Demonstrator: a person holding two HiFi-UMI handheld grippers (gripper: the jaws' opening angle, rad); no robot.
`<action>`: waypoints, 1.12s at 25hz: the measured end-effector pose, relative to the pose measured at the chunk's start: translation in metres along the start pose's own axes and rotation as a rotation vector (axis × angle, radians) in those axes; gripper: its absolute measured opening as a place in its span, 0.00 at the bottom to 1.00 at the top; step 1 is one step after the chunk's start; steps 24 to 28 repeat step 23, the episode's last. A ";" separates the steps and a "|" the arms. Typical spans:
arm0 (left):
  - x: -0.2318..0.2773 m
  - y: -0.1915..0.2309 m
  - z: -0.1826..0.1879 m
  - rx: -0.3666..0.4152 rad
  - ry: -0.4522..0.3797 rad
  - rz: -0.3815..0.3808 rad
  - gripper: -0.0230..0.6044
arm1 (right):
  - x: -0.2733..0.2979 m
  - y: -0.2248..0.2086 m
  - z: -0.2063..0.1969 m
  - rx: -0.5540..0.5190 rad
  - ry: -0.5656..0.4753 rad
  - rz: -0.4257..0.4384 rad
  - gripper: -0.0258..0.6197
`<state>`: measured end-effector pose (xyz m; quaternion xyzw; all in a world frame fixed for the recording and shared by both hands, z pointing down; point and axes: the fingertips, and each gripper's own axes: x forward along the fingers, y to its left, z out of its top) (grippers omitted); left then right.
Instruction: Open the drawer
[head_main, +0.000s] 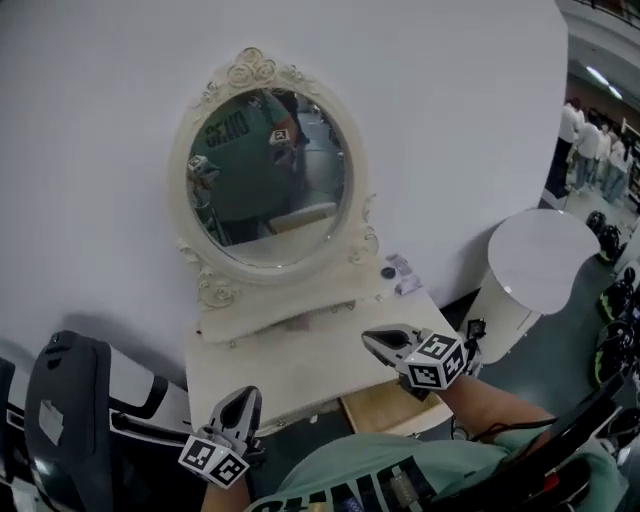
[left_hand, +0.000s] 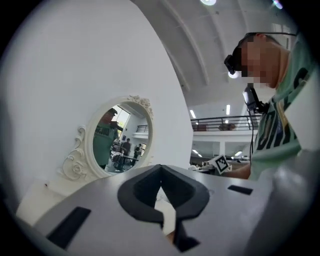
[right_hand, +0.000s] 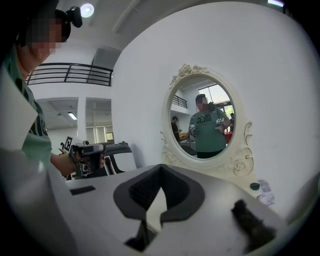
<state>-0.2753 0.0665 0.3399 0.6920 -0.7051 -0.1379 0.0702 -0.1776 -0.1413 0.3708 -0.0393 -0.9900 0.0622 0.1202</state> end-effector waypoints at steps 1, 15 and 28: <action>0.004 -0.007 -0.005 -0.032 -0.012 0.018 0.05 | -0.006 -0.004 0.000 -0.004 0.003 0.012 0.06; 0.021 -0.040 -0.001 -0.002 0.011 0.051 0.05 | -0.027 -0.020 -0.002 -0.037 -0.013 0.033 0.06; 0.014 -0.035 -0.002 -0.008 0.022 0.030 0.05 | -0.023 -0.012 -0.005 -0.035 -0.009 0.013 0.06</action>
